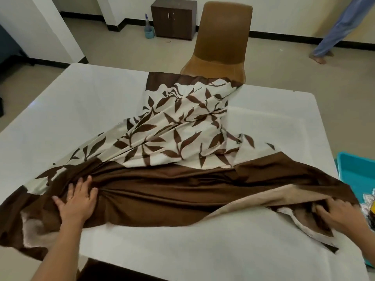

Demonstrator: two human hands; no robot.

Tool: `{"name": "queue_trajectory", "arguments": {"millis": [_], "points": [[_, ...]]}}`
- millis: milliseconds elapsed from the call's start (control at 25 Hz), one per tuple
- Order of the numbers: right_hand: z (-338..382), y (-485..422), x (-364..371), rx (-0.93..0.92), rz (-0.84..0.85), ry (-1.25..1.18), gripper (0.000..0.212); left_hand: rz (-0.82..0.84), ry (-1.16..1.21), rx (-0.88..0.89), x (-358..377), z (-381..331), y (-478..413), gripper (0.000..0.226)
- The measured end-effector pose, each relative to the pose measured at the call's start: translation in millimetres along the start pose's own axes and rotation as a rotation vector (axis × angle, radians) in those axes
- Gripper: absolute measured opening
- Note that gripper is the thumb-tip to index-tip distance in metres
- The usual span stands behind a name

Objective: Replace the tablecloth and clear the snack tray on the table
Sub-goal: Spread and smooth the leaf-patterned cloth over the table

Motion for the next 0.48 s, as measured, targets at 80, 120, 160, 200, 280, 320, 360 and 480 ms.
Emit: {"name": "queue_trajectory", "arguments": {"millis": [80,120,160,200,280,320,360,480], "points": [[14,2,-17,0.191,-0.157,-0.086,0.05,-0.265,0.053,-0.03,-42,-19,-3,0.048],[35,5,-22,0.204,-0.214,-0.187,0.041,-0.403,0.104,0.002,-63,-41,2,0.053],[61,7,-18,0.161,-0.233,-0.27,0.035,-0.498,0.19,0.08,-77,-72,11,0.056],[90,7,-14,0.081,-0.229,-0.332,0.04,-0.498,0.299,0.187,-81,-109,23,0.057],[144,5,-10,-0.035,-0.211,-0.498,0.053,-0.276,0.405,0.407,-50,-192,52,0.066],[158,-1,-5,-0.05,-0.179,-0.555,0.058,-0.133,0.368,0.494,-23,-226,71,0.075],[163,-7,-1,-0.035,-0.138,-0.568,0.063,-0.027,0.29,0.549,5,-248,89,0.085],[136,-17,10,-0.052,-0.109,-0.423,0.076,0.042,0.06,0.491,47,-232,99,0.099]]}}
Point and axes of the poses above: each hand's wrist, its own y-axis away from the middle knuckle, its own x-axis out of the palm, z = x × y, the point moved 10 cm from there along -y, towards the middle knuckle, and after that the axes turned 9 degrees about -z, right-handed, at the moved point
